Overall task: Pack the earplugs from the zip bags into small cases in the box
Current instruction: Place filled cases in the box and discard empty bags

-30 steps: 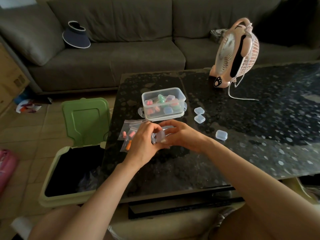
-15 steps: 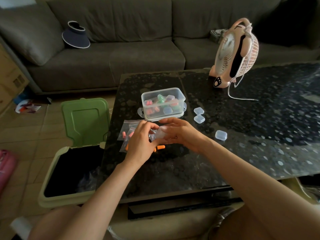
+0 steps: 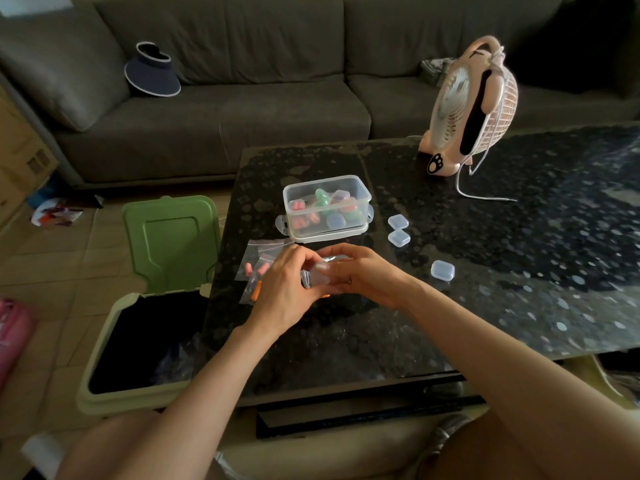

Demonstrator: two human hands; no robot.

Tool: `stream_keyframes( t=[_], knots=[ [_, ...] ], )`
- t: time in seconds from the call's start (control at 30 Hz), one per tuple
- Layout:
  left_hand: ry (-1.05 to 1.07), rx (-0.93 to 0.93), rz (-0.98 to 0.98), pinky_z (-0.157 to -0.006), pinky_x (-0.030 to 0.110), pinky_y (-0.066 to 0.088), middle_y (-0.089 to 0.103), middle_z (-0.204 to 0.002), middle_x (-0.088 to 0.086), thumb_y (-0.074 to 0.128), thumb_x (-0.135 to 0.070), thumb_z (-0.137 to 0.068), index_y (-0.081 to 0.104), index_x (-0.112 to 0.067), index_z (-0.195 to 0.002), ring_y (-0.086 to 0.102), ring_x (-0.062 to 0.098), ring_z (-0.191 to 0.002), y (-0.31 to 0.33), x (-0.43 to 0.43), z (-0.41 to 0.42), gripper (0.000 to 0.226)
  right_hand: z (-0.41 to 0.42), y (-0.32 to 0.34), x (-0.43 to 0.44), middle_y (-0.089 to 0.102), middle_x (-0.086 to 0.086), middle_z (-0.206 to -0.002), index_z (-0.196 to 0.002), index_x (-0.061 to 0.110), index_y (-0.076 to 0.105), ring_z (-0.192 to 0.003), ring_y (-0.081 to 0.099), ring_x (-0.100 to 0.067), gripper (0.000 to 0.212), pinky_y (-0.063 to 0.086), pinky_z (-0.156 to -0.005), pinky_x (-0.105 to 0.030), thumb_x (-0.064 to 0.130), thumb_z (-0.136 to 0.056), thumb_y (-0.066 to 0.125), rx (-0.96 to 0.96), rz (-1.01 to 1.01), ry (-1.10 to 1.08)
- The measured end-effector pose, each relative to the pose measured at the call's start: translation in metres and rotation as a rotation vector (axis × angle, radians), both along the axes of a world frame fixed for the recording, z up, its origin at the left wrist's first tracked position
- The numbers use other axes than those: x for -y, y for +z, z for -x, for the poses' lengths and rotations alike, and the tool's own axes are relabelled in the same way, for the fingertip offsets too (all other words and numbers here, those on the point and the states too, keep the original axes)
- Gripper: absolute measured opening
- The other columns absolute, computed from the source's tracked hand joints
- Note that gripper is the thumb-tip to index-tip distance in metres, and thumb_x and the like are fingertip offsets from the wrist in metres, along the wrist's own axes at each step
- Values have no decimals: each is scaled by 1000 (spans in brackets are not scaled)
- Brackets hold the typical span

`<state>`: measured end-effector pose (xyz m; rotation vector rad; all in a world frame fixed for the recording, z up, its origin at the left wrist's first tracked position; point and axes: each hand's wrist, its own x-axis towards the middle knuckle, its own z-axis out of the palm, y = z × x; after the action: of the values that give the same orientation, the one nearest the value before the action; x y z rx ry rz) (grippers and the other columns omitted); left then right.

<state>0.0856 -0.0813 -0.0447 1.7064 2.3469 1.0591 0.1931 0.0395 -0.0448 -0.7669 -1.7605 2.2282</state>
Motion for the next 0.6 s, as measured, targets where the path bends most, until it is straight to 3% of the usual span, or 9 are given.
stream_keyframes(
  t=[0.17, 0.27, 0.33, 0.47, 0.53, 0.6],
  knots=[
    [-14, -31, 26, -72, -7, 7, 62, -113, -1, 74, -30, -79, 58, -12, -108, 46, 0, -96, -1, -1, -2, 37, 1, 1, 3, 67, -13, -103, -117, 8, 56, -93, 66, -26, 33, 57, -82, -37, 19, -87, 66, 52, 9, 48],
    [1, -2, 11, -76, -3, 12, 62, -113, 0, 74, -28, -77, 58, -11, -109, 53, 7, -103, -2, -2, -1, 39, 2, 1, 2, 66, -13, -101, -115, 7, 58, -93, 65, -27, 36, 56, -87, -40, 23, -85, 68, 58, -5, 18],
    [19, -13, 5, -81, 1, 19, 62, -113, -1, 74, -30, -77, 58, -14, -109, 55, 12, -108, -4, -2, 1, 39, 4, 0, 2, 67, -12, -98, -114, 7, 59, -86, 66, -23, 38, 57, -81, -36, 26, -83, 70, 76, -66, -32],
    [44, -79, 12, -86, 24, 23, 60, -114, -5, 75, -37, -76, 56, -19, -114, 54, 13, -109, -7, -3, 6, 46, 5, -1, 1, 65, -11, -95, -109, 8, 63, -78, 66, -17, 37, 58, -69, -28, 30, -80, 73, 160, -260, -157],
    [28, -64, 65, -94, 35, 29, 57, -118, -7, 72, -42, -77, 53, -22, -122, 54, 12, -109, -7, -2, 6, 53, 4, 0, -3, 65, -10, -90, -106, 7, 64, -74, 64, -16, 35, 57, -68, -28, 26, -79, 74, 151, -291, -208],
    [12, -87, 110, -95, 37, 27, 56, -114, -8, 66, -48, -79, 54, -23, -119, 55, 12, -106, -6, -1, 4, 50, 2, 2, -4, 63, -9, -81, -105, 4, 64, -65, 62, -14, 30, 55, -61, -25, 15, -80, 73, 114, -281, -241]
  ],
)
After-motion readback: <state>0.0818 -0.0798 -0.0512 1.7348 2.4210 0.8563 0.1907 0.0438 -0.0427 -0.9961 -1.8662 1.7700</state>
